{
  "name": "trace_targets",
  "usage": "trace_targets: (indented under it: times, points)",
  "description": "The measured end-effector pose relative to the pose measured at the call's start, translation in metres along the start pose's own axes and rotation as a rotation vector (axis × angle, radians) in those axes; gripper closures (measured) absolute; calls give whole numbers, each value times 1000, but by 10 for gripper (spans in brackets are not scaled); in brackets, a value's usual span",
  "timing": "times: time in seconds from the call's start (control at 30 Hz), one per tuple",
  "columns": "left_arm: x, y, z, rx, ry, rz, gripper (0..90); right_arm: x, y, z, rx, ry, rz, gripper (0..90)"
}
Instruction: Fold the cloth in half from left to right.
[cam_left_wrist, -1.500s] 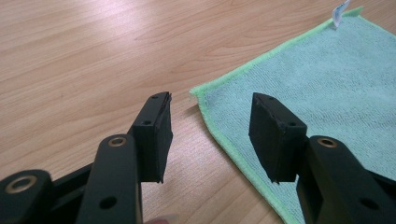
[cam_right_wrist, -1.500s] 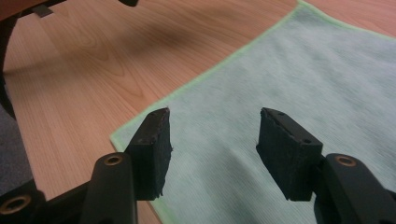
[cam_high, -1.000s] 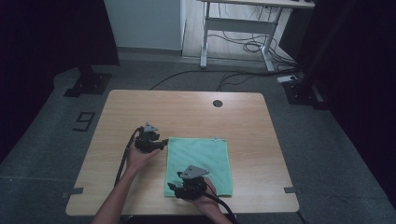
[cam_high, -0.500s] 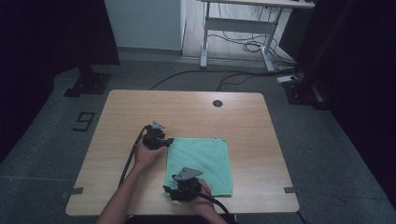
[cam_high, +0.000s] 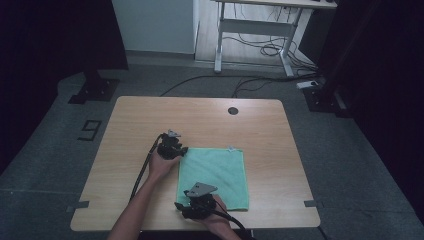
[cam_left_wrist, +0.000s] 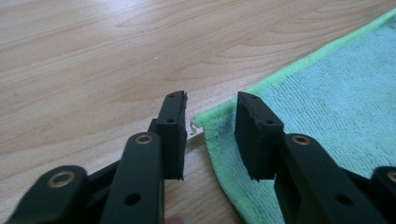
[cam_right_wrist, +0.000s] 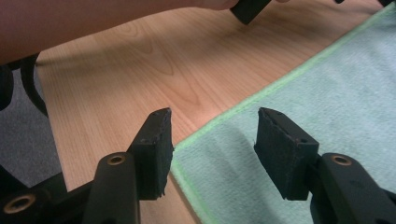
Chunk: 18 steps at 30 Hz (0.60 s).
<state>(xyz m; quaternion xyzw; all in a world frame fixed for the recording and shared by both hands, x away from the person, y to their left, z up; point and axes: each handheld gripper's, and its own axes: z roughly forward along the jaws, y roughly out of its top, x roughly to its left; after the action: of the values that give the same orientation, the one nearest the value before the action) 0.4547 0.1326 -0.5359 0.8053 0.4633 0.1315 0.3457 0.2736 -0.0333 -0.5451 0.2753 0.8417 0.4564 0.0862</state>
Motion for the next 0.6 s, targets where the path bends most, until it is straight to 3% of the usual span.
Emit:
trace_targets:
  times: [0.1, 0.37, 0.6]
  points:
    - [-1, -1, 0, 1, 4, 1, 673, 5, -1, 4, 24, -3, -32, 450]
    - [-1, -3, 1, 9, -24, -2, 778, 8, -2, 10, 45, 5, -39, 447]
    - [-2, -4, 1, 6, -32, -4, 835, 11, -2, 11, 69, -28, -54, 462]
